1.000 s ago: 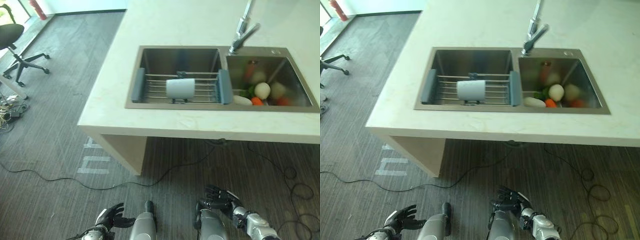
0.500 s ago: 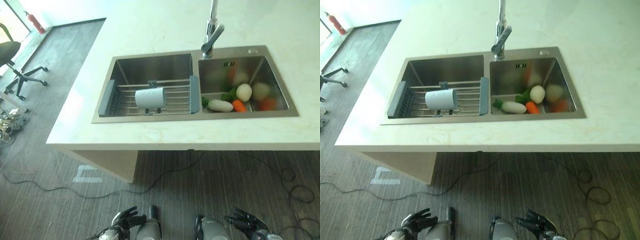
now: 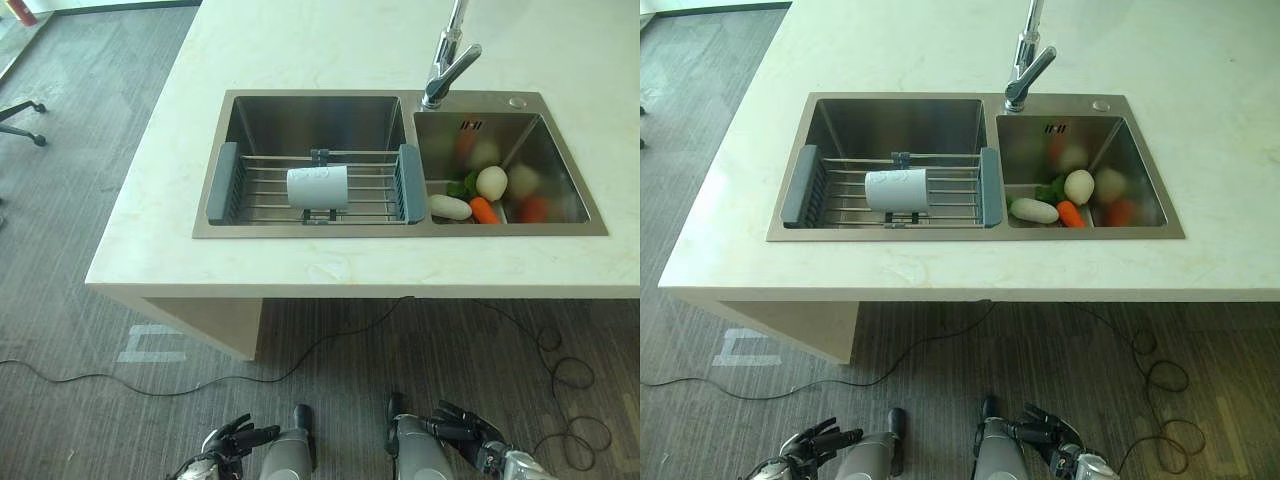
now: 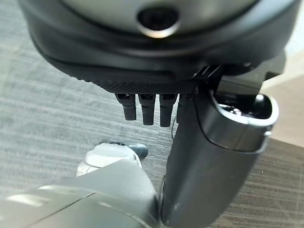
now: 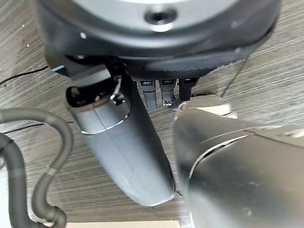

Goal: Place the dishes in the dishwasher.

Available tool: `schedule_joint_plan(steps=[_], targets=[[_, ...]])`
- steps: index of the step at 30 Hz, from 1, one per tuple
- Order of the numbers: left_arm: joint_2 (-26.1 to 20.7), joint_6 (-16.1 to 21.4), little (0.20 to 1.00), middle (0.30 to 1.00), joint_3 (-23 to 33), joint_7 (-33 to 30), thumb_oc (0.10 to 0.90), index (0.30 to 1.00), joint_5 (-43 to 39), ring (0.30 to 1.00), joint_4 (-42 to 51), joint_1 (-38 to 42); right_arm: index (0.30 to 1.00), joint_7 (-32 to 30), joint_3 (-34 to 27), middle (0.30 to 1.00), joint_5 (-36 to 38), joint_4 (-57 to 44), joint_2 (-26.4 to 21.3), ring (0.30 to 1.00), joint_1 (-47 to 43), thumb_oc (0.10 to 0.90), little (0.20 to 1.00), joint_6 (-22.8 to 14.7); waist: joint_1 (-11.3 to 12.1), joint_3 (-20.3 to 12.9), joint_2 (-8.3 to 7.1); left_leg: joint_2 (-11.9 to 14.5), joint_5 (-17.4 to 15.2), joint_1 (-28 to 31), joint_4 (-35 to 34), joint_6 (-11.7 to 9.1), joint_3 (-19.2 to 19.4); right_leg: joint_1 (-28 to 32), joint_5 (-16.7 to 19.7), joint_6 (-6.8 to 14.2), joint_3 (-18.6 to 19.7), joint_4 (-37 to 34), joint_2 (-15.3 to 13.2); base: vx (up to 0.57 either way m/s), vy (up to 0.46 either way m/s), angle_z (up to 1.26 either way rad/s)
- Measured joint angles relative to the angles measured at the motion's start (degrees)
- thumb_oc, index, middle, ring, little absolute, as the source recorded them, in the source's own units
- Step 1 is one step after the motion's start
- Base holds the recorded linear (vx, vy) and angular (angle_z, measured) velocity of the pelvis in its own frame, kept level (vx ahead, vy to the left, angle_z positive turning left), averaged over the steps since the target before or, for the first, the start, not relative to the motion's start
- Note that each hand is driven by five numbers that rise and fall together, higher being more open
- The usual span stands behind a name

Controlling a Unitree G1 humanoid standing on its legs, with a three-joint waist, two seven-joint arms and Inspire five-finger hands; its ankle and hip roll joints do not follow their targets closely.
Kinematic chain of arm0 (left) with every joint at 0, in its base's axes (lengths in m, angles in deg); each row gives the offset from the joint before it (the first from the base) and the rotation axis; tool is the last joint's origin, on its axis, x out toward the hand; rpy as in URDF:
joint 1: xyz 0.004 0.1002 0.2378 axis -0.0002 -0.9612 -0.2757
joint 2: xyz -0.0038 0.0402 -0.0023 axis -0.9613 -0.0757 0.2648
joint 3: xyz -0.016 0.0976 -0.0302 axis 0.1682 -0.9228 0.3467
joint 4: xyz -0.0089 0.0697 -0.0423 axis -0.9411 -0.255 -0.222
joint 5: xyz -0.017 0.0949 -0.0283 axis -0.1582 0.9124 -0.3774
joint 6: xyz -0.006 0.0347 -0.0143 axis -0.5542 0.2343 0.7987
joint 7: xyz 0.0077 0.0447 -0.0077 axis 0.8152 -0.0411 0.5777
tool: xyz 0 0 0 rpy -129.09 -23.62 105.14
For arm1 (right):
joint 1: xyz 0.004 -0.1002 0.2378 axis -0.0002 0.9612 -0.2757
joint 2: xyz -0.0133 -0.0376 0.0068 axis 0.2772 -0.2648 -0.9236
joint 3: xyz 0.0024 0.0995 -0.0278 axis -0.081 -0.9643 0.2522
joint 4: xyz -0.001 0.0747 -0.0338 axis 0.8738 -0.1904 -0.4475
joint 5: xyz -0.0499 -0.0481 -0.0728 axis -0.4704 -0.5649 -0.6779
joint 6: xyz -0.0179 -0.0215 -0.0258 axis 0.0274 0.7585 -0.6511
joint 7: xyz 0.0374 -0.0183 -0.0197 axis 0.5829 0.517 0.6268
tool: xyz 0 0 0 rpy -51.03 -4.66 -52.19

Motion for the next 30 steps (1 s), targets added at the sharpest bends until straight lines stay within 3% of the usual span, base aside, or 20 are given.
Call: schedule_joint_plan(steps=[2,4,6,11,17,18,20,26,29,30], targets=[[1.08,-0.13,0.900,0.900,0.04,-0.16,0.800,0.900,-0.01,0.900,0.21,-1.06,0.900,-1.24,-1.53,0.900,0.87,0.52,-0.87,0.900,0.66,0.800,0.900,0.87,-0.14,-0.76,1.12,1.54,0.65,1.24,-1.86,-1.61,-0.01,0.69,-0.32,-1.08,-1.03,-0.16,1.53,0.06,-0.027,0.00],[1.40,-0.83,0.900,0.900,0.09,-0.40,0.800,0.900,-1.06,0.900,0.49,-1.07,0.900,-1.62,-1.52,0.900,0.87,1.83,-1.32,0.900,1.46,0.800,0.900,0.99,-0.26,-0.87,1.23,2.12,1.33,3.14,-3.00,-2.76,0.18,2.02,-0.03,-2.47,-1.52,-0.44,2.10,0.07,-0.019,-0.01],[2.27,-1.41,0.900,0.900,0.18,-0.68,0.800,0.900,-2.58,0.900,0.34,-1.88,0.900,-1.61,-1.50,0.900,0.87,2.54,-1.12,0.900,3.03,0.800,0.900,1.03,-0.12,-2.68,1.16,1.89,1.11,3.52,-2.98,-3.01,0.14,2.63,-0.33,-2.38,-1.61,-0.55,1.87,0.05,0.004,0.07],[3.39,-0.85,0.900,0.900,6.56,-3.33,0.800,0.900,-10.67,0.900,-1.35,-4.28,0.900,-1.33,-1.52,0.900,0.83,2.65,-1.03,0.900,4.33,0.800,0.900,0.94,-0.11,-5.31,1.06,0.73,0.49,3.97,-2.85,-2.10,0.10,3.46,-0.92,-1.42,-1.46,-0.08,0.29,0.02,0.028,0.05],[-0.90,3.94,0.900,0.900,8.02,-17.18,0.800,0.900,-3.86,0.900,-0.77,-8.62,0.900,-0.74,-1.63,0.900,0.82,2.69,-2.68,0.900,6.65,0.800,0.900,1.00,-0.09,-7.76,3.00,0.08,0.61,2.94,-2.81,-2.04,0.33,2.26,-1.03,-1.37,-1.29,0.31,-0.73,-0.01,0.064,0.04],[-2.54,4.04,0.900,0.900,8.92,-19.87,0.800,0.900,-3.75,0.900,0.08,-8.87,0.900,-0.48,-1.82,0.900,0.81,2.68,-3.46,0.900,6.77,0.800,0.900,1.07,-0.10,-7.79,3.45,0.00,0.89,2.85,-2.91,-2.00,0.37,2.06,-0.97,-1.30,-1.37,0.25,-0.88,0.01,0.043,0.11],[-11.81,4.79,0.900,0.900,17.03,-26.78,0.800,0.900,-0.89,0.900,7.49,-11.08,0.900,-0.43,-2.23,0.900,0.80,3.92,-5.91,0.900,7.63,0.800,0.900,0.79,0.16,-7.90,4.81,-0.22,1.68,3.09,-3.58,-2.08,0.31,2.02,-0.76,-1.01,-1.43,0.38,-1.22,0.01,0.020,0.08],[-36.96,8.49,0.900,0.900,31.84,-37.73,0.800,0.900,12.20,0.900,22.21,-13.15,0.900,-0.81,-3.12,0.900,0.92,4.54,-5.56,0.900,10.73,0.800,0.900,-0.85,2.10,-7.94,5.17,-0.12,2.50,2.94,-4.71,-2.17,0.30,1.53,-0.38,-0.66,-1.51,0.07,-1.05,0.00,-0.026,-0.01],[-46.82,13.49,0.900,0.900,36.39,-41.63,0.800,0.900,19.07,0.900,27.25,-12.60,0.900,-0.84,-2.94,0.900,0.92,4.58,-5.16,0.900,11.57,0.800,0.900,-0.86,3.12,-8.18,5.14,-0.18,2.71,2.73,-4.67,-2.39,0.41,1.36,-0.38,-0.66,-1.43,0.14,-1.13,0.02,-0.043,0.01],[-48.69,17.29,0.900,0.900,38.13,-43.78,0.800,0.900,21.28,0.900,29.13,-11.72,0.900,-1.02,-2.96,0.900,0.95,4.46,-5.21,0.900,11.56,0.800,0.900,-0.89,3.12,-8.68,5.69,-0.28,2.71,2.24,-4.51,-2.37,0.37,1.24,-0.38,-0.65,-1.43,0.20,-1.29,0.07,-0.061,0.06]])
